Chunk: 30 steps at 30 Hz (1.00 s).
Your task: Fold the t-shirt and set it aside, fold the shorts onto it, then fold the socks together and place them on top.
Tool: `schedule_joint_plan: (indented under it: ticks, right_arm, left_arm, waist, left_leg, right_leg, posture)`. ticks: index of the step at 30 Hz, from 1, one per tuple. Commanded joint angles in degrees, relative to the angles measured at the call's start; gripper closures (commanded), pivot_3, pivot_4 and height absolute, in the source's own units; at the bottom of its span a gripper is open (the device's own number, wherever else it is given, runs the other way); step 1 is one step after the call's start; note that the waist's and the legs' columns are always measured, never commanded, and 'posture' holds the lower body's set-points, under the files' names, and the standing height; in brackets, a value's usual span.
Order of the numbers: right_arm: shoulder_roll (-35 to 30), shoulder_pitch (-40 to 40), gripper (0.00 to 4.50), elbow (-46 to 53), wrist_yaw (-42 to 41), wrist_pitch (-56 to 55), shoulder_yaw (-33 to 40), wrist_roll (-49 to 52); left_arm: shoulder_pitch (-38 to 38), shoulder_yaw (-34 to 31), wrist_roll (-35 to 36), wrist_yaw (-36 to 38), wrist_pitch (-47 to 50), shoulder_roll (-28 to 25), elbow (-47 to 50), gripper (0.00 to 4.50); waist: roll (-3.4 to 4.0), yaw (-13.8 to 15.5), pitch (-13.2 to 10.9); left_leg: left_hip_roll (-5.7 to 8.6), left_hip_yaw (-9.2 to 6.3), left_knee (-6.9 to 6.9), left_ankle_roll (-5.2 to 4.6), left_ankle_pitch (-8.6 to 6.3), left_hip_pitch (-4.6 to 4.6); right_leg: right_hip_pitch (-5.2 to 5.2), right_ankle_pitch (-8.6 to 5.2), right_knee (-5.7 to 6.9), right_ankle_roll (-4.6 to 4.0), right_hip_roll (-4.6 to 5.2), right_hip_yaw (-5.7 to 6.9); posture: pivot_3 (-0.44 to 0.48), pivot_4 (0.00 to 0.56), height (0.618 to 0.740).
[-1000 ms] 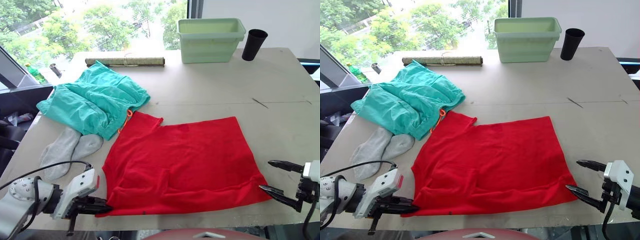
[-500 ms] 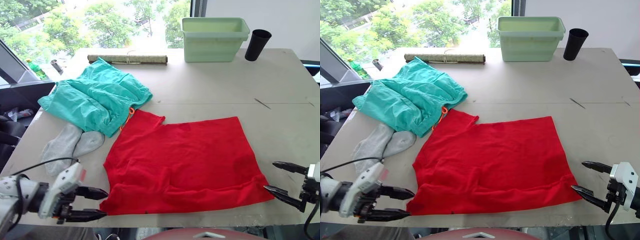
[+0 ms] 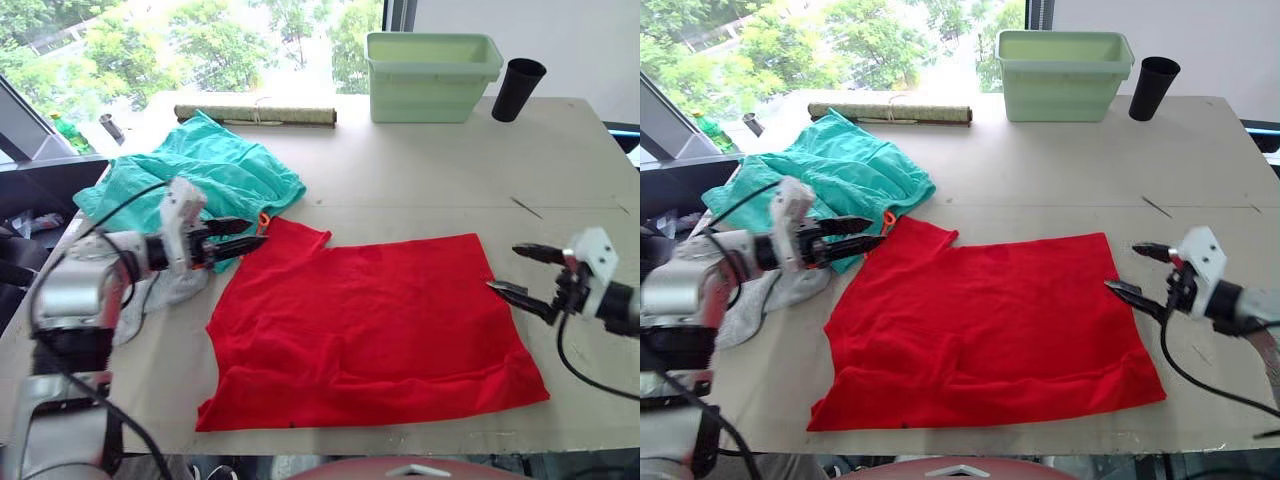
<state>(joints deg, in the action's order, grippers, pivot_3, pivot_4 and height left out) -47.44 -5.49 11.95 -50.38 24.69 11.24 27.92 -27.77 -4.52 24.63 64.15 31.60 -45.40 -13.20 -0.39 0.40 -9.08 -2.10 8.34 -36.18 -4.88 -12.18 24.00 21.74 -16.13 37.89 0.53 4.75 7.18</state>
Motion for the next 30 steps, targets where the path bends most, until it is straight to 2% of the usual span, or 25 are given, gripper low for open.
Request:
schedule_joint_plan:
  ticks: [1, 4, 7, 12, 16, 22, 26, 30]
  right_arm:
    - [2.71, -9.38, 0.0, -5.08, 3.3, 3.76, -4.72, -2.84]
    - [5.52, -17.06, 0.0, -11.83, 4.11, 6.27, -9.77, -6.16]
    - [7.36, -20.99, 0.0, -17.86, 5.86, 6.96, -13.4, -10.31]
    - [8.58, -22.98, 0.0, -23.09, 7.14, 7.73, -13.81, -12.84]
    - [8.49, -22.3, 0.0, -22.94, 6.87, 8.9, -12.51, -12.14]
    - [9.12, -20.75, 0.0, -20.22, 6.88, 9.52, -11.38, -11.2]
    - [9.57, -20.54, 0.0, -20.01, 7.41, 9.98, -11.25, -11.54]
    - [10.26, -21.05, 0.0, -20.37, 8.16, 10.4, -10.72, -11.43]
  left_arm:
    - [-7.07, 4.15, -6.67, -4.49, -4.19, 3.57, -9.15, 1.38]
    - [-12.58, 6.84, -11.63, -6.62, -9.8, 6.8, -19.31, 1.38]
    - [-15.71, 9.09, -15.5, -7.03, -15.85, 8.43, -26.35, 1.38]
    - [-18.48, 10.57, -17.25, -3.0, -20.85, 10.74, -28.89, 1.38]
    - [-20.93, 11.96, -19.67, -1.89, -23.98, 11.48, -29.48, 1.38]
    - [-24.8, 12.81, -17.28, 6.51, -21.47, 14.74, -26.38, 1.38]
    - [-26.05, 16.05, -21.76, 7.57, -25.43, 15.8, -31.06, 1.38]
    - [-28.64, 17.72, -25.59, 4.51, -30.28, 17.48, -39.44, 1.38]
  waist:
    - [-0.05, 0.13, -0.01]
    - [-0.2, 0.17, -0.08]
    - [-0.24, 0.06, -0.08]
    - [-0.24, 0.24, -0.08]
    - [-0.24, 0.13, -0.08]
    - [-0.24, 0.06, -0.08]
    - [-0.24, -0.53, -0.08]
    - [-0.24, -1.09, -0.08]
  left_leg:
    - [-0.01, 0.0, -0.04, 0.0, 0.0, -0.06]
    - [-0.03, -0.01, -0.17, -0.01, 0.01, 0.02]
    - [-0.03, 0.0, -0.24, -0.02, 0.0, 0.05]
    - [-0.03, 0.0, -0.34, -0.02, 0.01, 0.15]
    - [-0.04, -0.02, -0.44, -0.02, 0.02, 0.2]
    - [-0.05, -0.04, -0.53, -0.02, 0.01, 0.23]
    - [-0.06, -0.04, -0.54, -0.02, 0.02, 0.23]
    - [-0.09, -0.05, -0.54, -0.02, 0.02, 0.23]
  right_leg:
    - [-0.07, 0.0, 0.01, 0.0, -0.04, 0.01]
    - [-0.03, 0.0, 0.08, 0.0, -0.09, 0.04]
    - [-0.03, 0.01, 0.08, 0.01, -0.08, 0.04]
    - [-0.02, 0.02, 0.11, 0.01, -0.06, 0.11]
    - [-0.01, 0.03, 0.17, 0.02, -0.08, 0.16]
    - [-0.01, 0.03, 0.2, 0.02, -0.08, 0.18]
    - [-0.01, 0.03, 0.23, 0.02, -0.11, 0.18]
    - [-0.01, 0.03, 0.26, 0.02, -0.16, 0.18]
  posture:
    - [0.0, 0.15, 0.737]
    - [0.0, 0.15, 0.737]
    - [0.0, 0.15, 0.737]
    - [0.0, 0.15, 0.737]
    - [0.0, 0.15, 0.737]
    - [0.0, 0.15, 0.737]
    - [0.0, 0.15, 0.737]
    - [0.0, 0.15, 0.737]
